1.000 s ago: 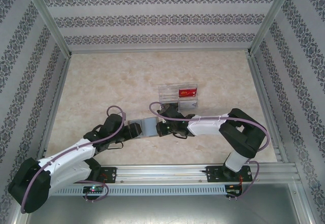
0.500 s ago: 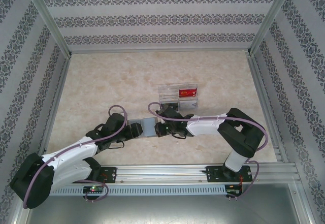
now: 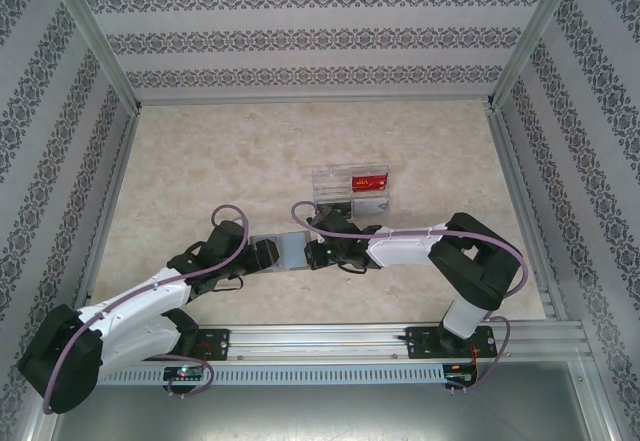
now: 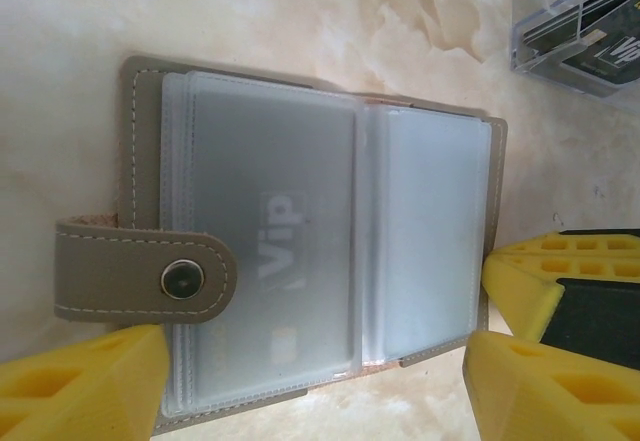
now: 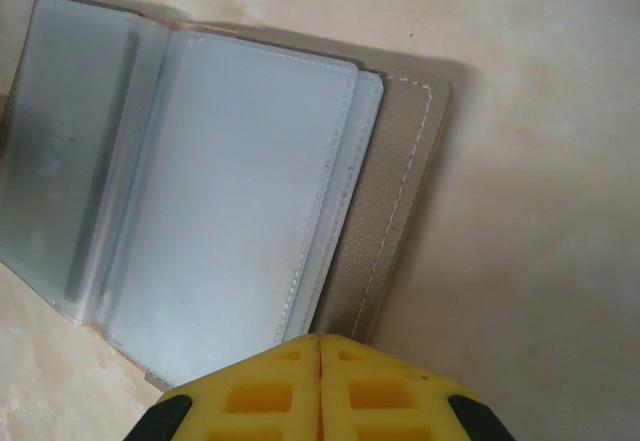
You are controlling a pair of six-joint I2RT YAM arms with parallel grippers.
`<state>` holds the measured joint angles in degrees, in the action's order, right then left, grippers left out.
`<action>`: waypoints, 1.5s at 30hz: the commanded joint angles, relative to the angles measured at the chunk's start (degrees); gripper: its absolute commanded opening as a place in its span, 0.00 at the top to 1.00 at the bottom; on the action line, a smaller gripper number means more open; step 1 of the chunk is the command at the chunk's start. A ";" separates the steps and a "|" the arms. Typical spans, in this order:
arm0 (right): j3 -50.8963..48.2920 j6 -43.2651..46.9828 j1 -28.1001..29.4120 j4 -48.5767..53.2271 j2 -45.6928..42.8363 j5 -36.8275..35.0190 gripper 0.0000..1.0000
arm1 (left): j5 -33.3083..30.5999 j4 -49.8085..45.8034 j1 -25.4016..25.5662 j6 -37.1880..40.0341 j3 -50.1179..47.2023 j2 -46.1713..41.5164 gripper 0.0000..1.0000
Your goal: Take the credit cards out of the card holder
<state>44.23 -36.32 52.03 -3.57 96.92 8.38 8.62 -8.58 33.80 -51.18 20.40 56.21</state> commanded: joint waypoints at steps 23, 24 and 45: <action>1.91 -1.48 0.70 -0.23 2.04 1.06 0.89 | 5.09 5.95 1.58 1.67 1.57 5.47 0.22; 1.84 -1.48 0.70 -0.20 2.16 1.17 0.89 | 5.09 5.81 1.72 1.72 1.80 5.45 0.22; 1.99 -1.70 0.88 -0.12 2.24 1.28 0.89 | -0.29 -0.93 2.30 2.66 3.67 2.50 0.20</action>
<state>45.28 -37.41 52.03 -3.53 98.04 8.51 9.56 -7.68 35.31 -49.89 22.68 59.09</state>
